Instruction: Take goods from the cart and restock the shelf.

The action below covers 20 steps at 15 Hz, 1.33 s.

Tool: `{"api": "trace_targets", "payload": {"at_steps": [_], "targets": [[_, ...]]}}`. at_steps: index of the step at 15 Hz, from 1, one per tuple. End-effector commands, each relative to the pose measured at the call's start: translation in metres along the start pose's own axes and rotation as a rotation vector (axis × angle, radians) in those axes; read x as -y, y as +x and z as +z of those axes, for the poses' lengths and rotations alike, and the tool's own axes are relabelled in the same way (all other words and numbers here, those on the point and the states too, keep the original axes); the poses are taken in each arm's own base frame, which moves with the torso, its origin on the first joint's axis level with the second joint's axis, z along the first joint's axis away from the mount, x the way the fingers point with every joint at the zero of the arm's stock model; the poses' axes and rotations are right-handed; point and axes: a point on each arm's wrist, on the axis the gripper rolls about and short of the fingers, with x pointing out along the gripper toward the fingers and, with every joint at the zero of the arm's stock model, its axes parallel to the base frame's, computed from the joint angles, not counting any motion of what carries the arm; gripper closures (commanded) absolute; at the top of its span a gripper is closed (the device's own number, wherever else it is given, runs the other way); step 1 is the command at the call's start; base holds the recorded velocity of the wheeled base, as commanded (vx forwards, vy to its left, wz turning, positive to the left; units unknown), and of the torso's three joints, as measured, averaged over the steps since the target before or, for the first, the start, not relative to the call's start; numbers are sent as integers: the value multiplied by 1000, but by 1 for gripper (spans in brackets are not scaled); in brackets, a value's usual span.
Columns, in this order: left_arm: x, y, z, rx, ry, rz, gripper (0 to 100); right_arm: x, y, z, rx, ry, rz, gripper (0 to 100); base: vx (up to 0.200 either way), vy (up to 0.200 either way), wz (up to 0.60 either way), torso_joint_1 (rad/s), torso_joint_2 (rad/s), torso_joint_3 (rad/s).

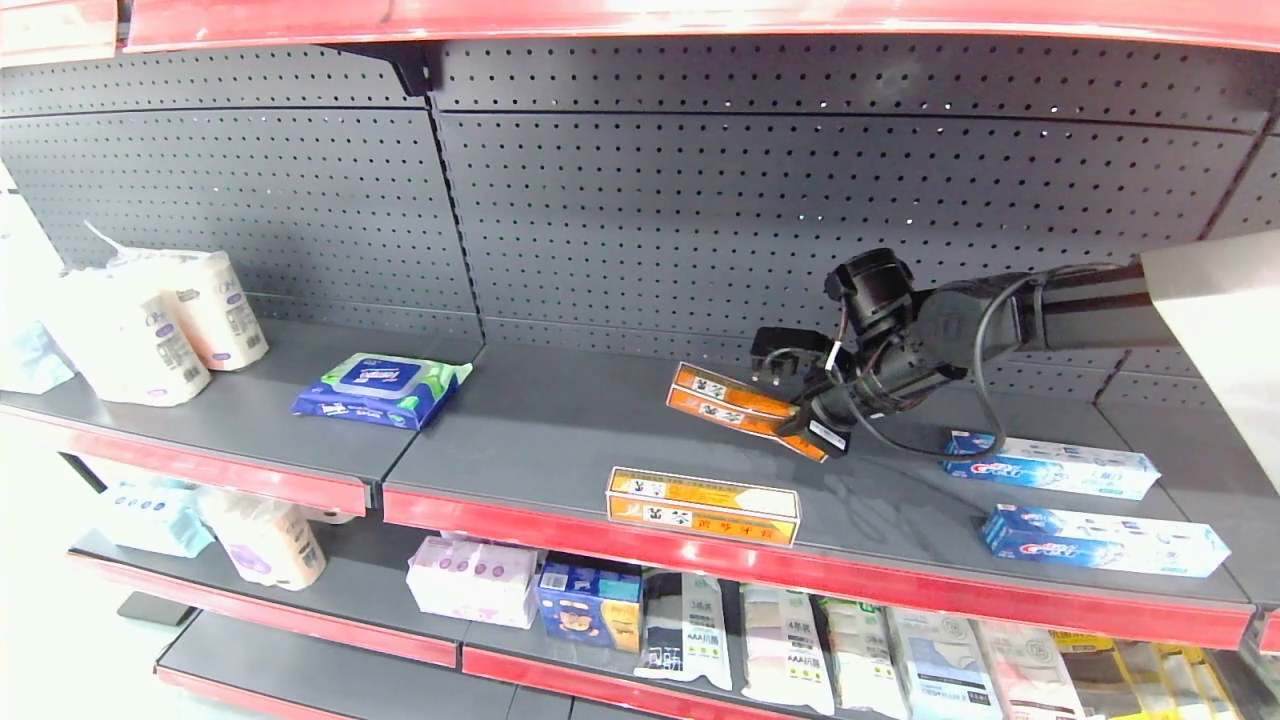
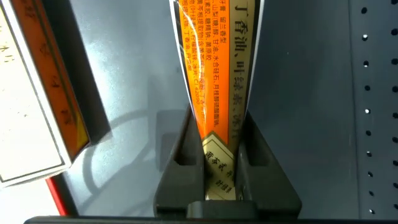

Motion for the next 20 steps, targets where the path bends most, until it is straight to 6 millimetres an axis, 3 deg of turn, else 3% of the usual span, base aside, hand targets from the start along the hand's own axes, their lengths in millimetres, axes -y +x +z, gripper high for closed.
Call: {"api": "trace_targets", "payload": {"at_steps": [1,11,20], "targets": [[0,0,0,-1,0,1,0,-3,4,4,0,-11,7,100,0,0,0,0,0,0],[0,0,0,-1,0,1,0,-14,14,16,8,-45,30,100,0,0,0,0,0,0],[0,0,0,-1,0,1,0,-15,19,14,-16,-46,24,100,0,0,0,0,0,0]]}}
